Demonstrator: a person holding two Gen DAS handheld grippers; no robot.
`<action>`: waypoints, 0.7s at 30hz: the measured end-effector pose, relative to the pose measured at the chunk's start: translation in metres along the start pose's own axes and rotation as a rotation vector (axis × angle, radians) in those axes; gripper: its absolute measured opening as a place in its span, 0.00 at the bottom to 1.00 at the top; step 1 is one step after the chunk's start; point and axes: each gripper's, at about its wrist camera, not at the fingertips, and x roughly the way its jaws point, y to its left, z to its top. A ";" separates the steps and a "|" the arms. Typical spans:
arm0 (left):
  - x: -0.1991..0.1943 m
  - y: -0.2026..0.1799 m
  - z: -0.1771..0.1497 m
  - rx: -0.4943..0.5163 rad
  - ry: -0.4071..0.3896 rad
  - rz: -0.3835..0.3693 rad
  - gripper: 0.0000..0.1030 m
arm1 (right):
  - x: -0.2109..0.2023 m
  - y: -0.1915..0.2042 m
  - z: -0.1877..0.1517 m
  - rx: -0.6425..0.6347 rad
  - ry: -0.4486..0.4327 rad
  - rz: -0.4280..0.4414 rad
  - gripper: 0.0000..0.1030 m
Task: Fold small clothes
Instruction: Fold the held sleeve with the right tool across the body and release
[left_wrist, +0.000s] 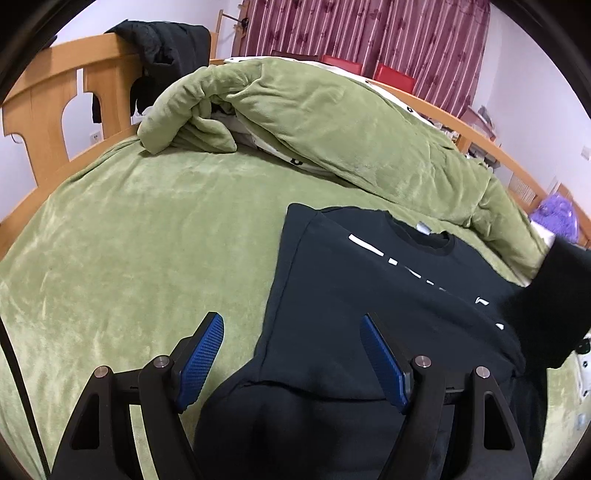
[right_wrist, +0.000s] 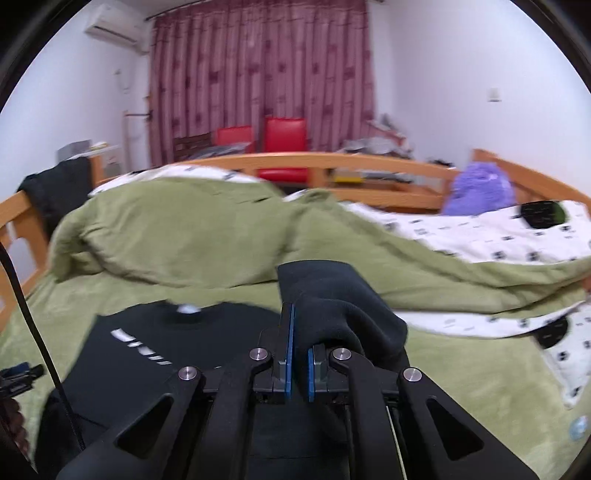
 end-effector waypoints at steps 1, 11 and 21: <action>-0.002 0.003 0.001 -0.011 -0.006 -0.008 0.73 | 0.005 0.018 -0.005 -0.006 0.015 0.017 0.05; -0.014 0.004 -0.002 0.050 -0.045 -0.004 0.73 | 0.082 0.137 -0.089 -0.083 0.185 0.104 0.06; -0.017 -0.009 -0.011 0.123 -0.054 0.012 0.73 | 0.112 0.152 -0.136 -0.195 0.359 0.154 0.28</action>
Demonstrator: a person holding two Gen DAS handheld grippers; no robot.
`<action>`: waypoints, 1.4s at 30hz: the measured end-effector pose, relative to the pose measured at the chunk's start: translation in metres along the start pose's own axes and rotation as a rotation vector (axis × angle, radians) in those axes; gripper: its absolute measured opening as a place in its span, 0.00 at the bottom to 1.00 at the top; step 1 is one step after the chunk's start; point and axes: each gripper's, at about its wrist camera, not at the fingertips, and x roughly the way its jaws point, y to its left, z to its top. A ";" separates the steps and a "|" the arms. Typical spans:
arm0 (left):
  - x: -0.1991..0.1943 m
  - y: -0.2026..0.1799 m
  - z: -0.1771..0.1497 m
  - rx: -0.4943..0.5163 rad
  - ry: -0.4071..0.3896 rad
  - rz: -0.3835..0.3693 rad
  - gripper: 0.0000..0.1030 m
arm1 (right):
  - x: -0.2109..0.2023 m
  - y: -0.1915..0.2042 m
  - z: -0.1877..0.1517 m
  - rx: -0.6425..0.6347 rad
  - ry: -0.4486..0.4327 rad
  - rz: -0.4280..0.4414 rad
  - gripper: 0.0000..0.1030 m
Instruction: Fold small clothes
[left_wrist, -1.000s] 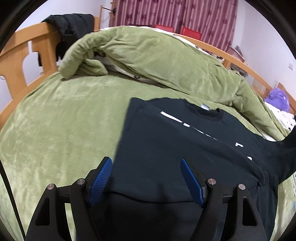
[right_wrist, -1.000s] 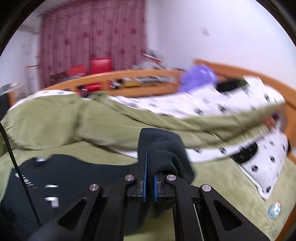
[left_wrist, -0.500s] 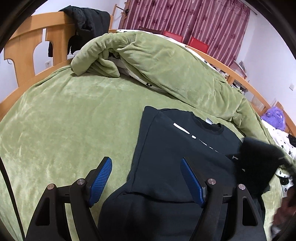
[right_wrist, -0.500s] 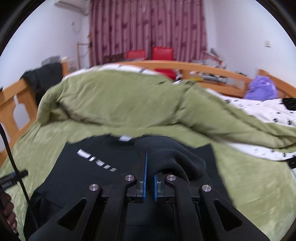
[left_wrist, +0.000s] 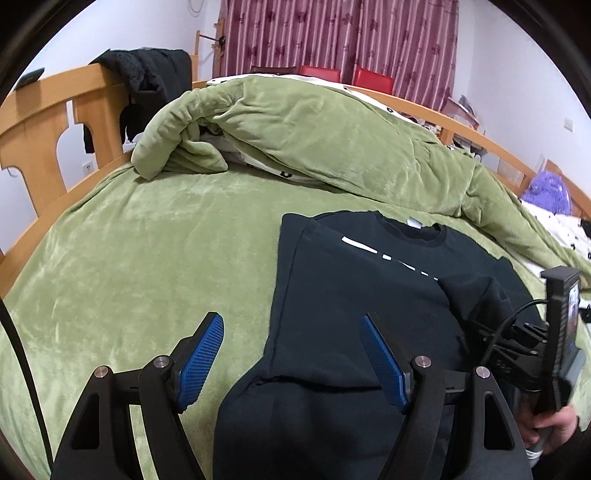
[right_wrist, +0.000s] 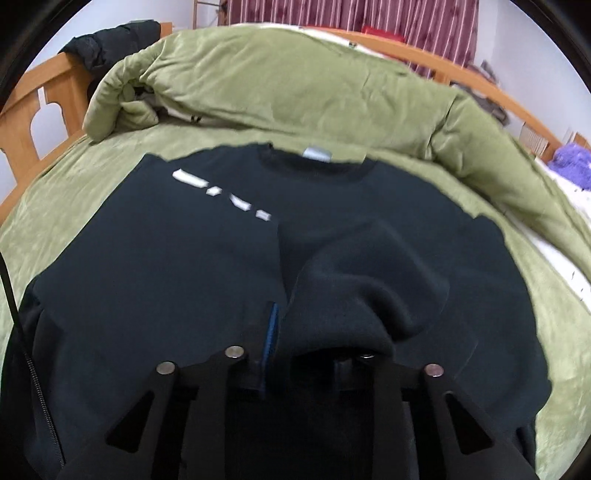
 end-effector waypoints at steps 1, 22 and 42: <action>-0.001 -0.004 -0.001 0.012 -0.003 0.003 0.73 | -0.005 -0.004 -0.002 0.013 0.006 0.016 0.29; -0.019 -0.099 -0.013 0.159 -0.072 -0.050 0.73 | -0.146 -0.100 -0.057 0.220 -0.165 -0.187 0.82; 0.018 -0.268 -0.057 0.365 0.014 -0.213 0.73 | -0.156 -0.197 -0.103 0.425 -0.191 -0.190 0.82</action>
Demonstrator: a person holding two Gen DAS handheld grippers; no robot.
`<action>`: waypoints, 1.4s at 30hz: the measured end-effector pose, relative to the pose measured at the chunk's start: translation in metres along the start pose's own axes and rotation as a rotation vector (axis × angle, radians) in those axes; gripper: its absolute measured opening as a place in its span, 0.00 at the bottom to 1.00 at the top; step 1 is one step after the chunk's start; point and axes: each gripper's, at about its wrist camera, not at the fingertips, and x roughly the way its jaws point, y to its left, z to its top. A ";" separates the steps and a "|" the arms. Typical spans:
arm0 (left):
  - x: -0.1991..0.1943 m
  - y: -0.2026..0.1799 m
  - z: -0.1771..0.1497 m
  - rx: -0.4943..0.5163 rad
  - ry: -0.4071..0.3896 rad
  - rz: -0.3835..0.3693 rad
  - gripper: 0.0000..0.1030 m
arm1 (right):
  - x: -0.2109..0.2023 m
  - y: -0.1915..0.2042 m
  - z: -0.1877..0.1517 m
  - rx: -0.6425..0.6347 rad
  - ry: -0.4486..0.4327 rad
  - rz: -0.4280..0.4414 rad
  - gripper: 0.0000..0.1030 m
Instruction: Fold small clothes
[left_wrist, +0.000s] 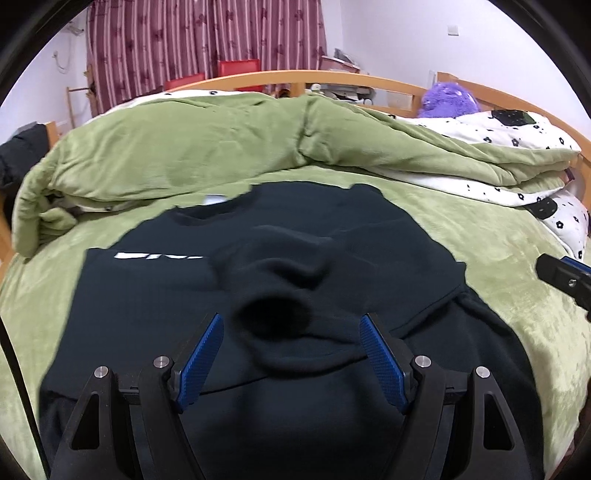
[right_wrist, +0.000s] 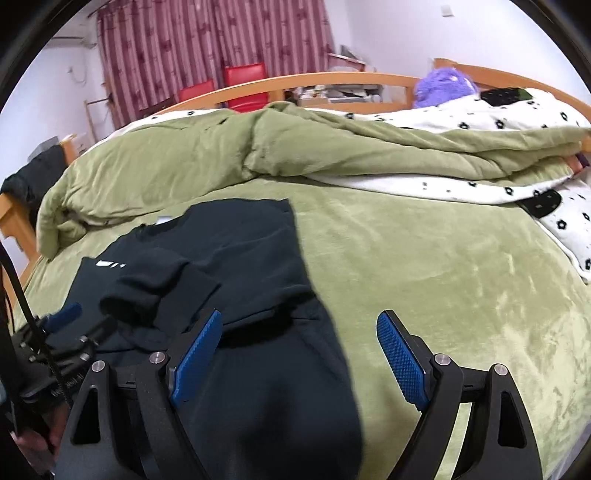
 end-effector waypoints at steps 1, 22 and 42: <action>0.005 -0.004 0.002 0.000 0.008 -0.001 0.73 | -0.001 -0.005 0.001 0.001 -0.006 -0.006 0.82; 0.089 -0.046 0.000 0.041 0.113 0.063 0.52 | 0.018 -0.050 0.018 0.019 -0.032 -0.098 0.82; -0.022 0.146 0.004 -0.201 0.058 0.074 0.27 | 0.016 0.023 0.016 -0.064 -0.014 0.015 0.82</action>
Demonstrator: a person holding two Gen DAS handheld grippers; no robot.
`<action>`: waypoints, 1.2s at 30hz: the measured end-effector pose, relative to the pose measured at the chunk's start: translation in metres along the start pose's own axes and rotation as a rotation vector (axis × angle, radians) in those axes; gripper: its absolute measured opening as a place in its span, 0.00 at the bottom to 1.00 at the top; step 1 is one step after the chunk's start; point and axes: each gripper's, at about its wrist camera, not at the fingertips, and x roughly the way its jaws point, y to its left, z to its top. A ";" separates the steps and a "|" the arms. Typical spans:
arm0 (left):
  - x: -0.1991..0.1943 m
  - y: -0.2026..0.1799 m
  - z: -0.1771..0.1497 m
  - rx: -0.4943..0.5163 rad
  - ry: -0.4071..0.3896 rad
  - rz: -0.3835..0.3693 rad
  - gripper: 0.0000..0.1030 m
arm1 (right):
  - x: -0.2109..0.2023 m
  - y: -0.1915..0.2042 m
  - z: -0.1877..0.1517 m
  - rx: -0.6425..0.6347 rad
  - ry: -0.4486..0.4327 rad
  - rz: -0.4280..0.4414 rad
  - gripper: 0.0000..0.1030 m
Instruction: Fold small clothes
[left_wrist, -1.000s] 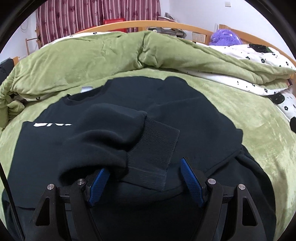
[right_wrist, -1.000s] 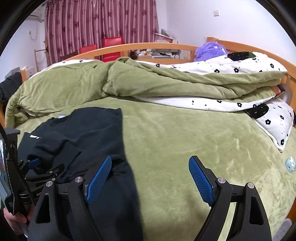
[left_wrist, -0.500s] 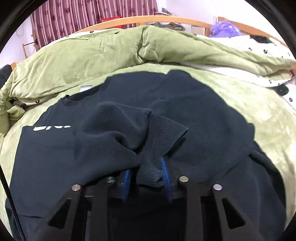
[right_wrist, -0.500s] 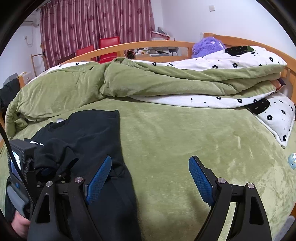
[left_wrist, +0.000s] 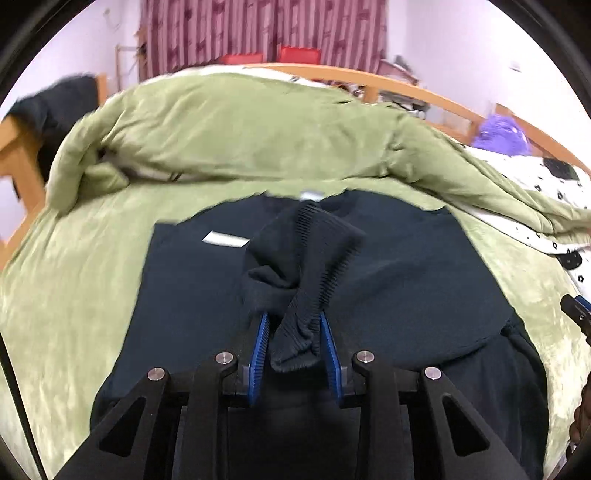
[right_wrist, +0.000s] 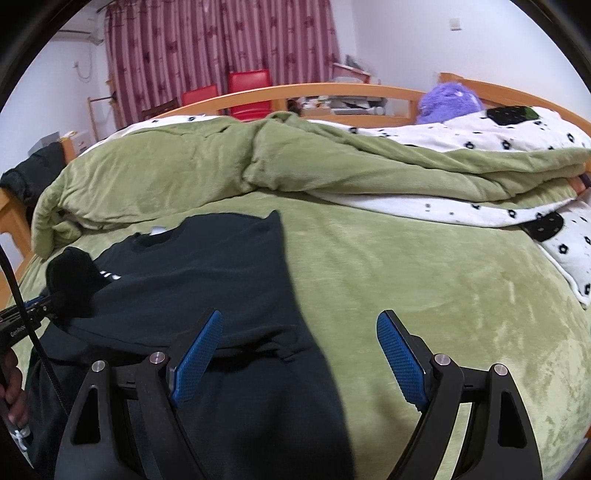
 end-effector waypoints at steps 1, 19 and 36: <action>0.001 0.008 -0.003 -0.014 0.001 0.022 0.32 | 0.002 0.006 -0.001 -0.014 0.007 0.001 0.82; 0.037 0.074 -0.041 -0.153 0.085 -0.067 0.54 | 0.028 0.060 -0.024 -0.215 0.064 -0.048 0.82; 0.046 0.080 -0.036 -0.153 0.039 -0.077 0.13 | 0.038 0.062 -0.028 -0.254 0.076 -0.089 0.82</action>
